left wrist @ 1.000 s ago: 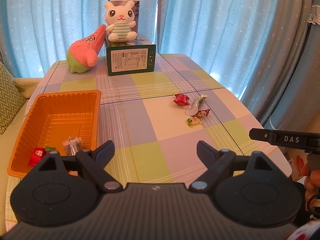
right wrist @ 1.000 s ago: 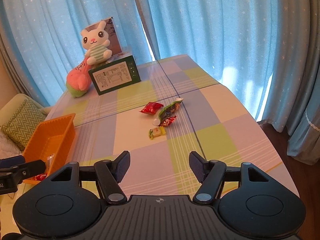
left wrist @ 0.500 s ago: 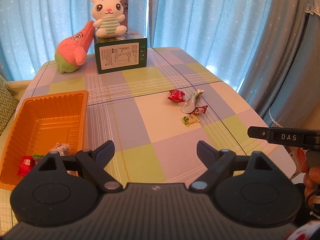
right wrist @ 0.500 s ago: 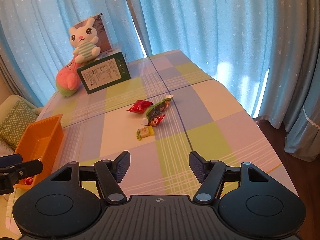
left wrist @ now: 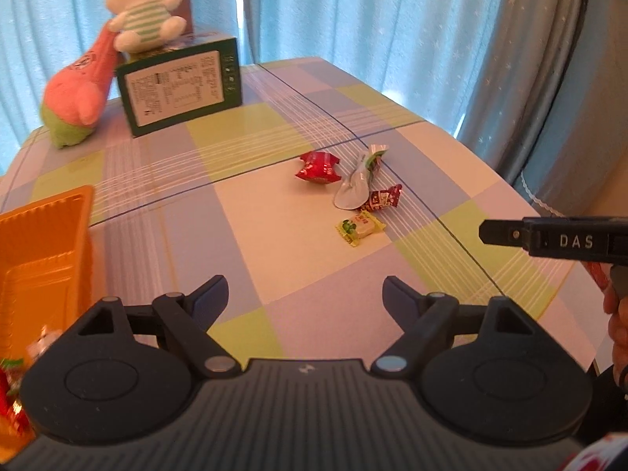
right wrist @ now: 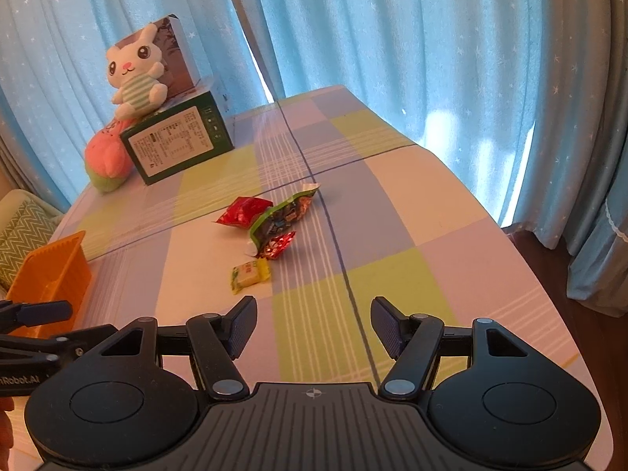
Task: Organize snacks
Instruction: 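Move both tools back from the tray toward the remaining candies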
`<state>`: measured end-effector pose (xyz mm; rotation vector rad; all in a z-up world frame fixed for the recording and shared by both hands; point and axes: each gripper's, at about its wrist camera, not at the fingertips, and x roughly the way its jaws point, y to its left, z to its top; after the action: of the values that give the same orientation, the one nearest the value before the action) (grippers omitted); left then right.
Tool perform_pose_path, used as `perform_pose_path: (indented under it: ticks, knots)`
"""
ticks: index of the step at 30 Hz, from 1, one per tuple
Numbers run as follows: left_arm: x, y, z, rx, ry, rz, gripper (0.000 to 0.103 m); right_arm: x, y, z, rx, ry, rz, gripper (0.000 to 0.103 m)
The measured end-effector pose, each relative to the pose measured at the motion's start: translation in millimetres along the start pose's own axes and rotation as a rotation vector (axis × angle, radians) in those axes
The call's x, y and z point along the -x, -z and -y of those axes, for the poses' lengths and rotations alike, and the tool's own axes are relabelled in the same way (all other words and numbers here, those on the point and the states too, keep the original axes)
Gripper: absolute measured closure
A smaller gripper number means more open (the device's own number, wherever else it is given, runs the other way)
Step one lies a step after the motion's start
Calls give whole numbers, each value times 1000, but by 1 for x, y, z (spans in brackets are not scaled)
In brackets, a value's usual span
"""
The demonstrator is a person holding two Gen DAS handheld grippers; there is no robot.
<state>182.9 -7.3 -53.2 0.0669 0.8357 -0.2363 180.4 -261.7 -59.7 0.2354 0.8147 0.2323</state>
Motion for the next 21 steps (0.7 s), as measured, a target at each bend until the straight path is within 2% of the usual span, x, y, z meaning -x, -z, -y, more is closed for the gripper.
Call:
perform_pose_path:
  ticks: [7, 10, 15, 21]
  knots:
    - [-50, -13, 6, -34, 57, -21, 27, -33, -11, 4, 29, -10, 10, 39]
    - [-66, -17, 8, -47, 81, -17, 29, -48, -12, 5, 45, -12, 0, 50]
    - [-87, -23, 10, -83, 118, -9, 30, -64, -13, 10, 48, -18, -11, 52]
    - [-111, -28, 20, -157, 138, 8, 44, -73, -12, 19, 31, 5, -28, 52]
